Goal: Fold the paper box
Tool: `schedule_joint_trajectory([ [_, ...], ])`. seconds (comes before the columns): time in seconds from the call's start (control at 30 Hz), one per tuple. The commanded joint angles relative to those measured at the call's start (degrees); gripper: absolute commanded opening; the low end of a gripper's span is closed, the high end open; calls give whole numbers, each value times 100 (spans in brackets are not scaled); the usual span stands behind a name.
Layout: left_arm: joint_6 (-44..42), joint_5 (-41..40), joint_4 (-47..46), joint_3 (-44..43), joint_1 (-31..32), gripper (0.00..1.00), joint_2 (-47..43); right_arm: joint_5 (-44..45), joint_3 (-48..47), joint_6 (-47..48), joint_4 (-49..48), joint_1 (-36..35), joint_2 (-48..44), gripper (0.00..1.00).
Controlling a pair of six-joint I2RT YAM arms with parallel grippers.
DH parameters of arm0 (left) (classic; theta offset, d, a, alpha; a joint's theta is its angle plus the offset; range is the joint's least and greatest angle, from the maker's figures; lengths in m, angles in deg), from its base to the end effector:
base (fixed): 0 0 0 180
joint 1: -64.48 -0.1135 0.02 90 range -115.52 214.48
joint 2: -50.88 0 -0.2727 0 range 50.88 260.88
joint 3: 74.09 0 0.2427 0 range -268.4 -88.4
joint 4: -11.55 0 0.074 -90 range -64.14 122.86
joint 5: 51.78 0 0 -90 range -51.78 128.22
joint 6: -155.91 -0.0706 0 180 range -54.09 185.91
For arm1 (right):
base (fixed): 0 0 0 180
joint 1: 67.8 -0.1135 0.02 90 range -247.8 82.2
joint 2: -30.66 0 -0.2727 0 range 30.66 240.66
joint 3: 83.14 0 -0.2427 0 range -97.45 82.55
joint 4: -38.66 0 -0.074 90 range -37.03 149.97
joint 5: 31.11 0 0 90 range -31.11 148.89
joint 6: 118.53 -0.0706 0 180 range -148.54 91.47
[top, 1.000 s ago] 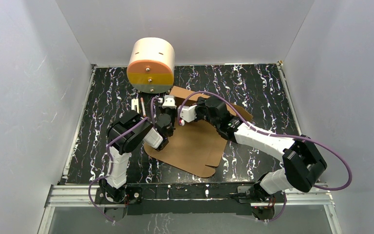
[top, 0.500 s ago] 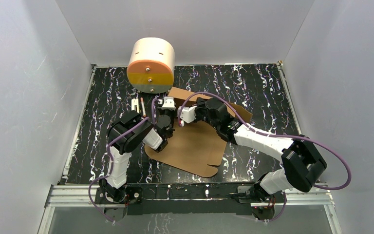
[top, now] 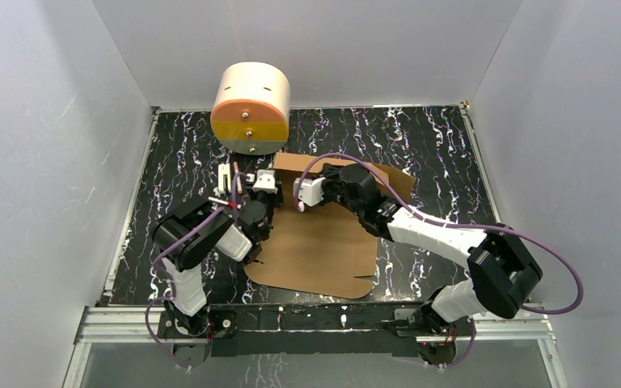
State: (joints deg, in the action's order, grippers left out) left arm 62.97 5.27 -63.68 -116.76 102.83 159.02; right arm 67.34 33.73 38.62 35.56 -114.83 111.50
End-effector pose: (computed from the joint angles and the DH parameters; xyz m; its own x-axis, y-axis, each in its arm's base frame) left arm 0.2881 -0.1790 0.1744 0.1379 -0.0542 -0.9890 0.0933 0.9948 -0.0415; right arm 0.2441 0.2468 0.2726 0.5109 -0.7889 -0.3416 -0.4019 0.1321 -0.9061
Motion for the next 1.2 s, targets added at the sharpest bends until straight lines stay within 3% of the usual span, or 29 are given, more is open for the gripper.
schedule_joint_trajectory([
  [0.0, -25, 23, -1124, 465, -64, 43, -870, -95, 171, -281, 51, -25, -155, 28],
  [0.23, 257, 130, -352, 1026, -64, 50, -1912, -204, 99, -417, -27, -28, -164, 38],
  [0.4, 625, 213, 699, 1008, -64, 54, -2437, -387, -5, -572, -133, -26, -66, 42],
  [0.53, 891, 525, 768, 1048, -69, 54, -2518, -442, -119, -573, -91, -26, 157, 43],
  [0.67, 1366, 604, 1101, 1374, -66, 55, -3432, -578, -266, -907, 122, -26, -9, 48],
  [0.9, 3065, 633, 3223, 1526, -67, 56, -5318, -1002, -295, -1765, 493, -24, -748, 62],
  [1.17, 4354, 1571, 6234, 840, -64, 57, -6735, -785, -207, -3009, 1132, -26, -1627, 65],
])
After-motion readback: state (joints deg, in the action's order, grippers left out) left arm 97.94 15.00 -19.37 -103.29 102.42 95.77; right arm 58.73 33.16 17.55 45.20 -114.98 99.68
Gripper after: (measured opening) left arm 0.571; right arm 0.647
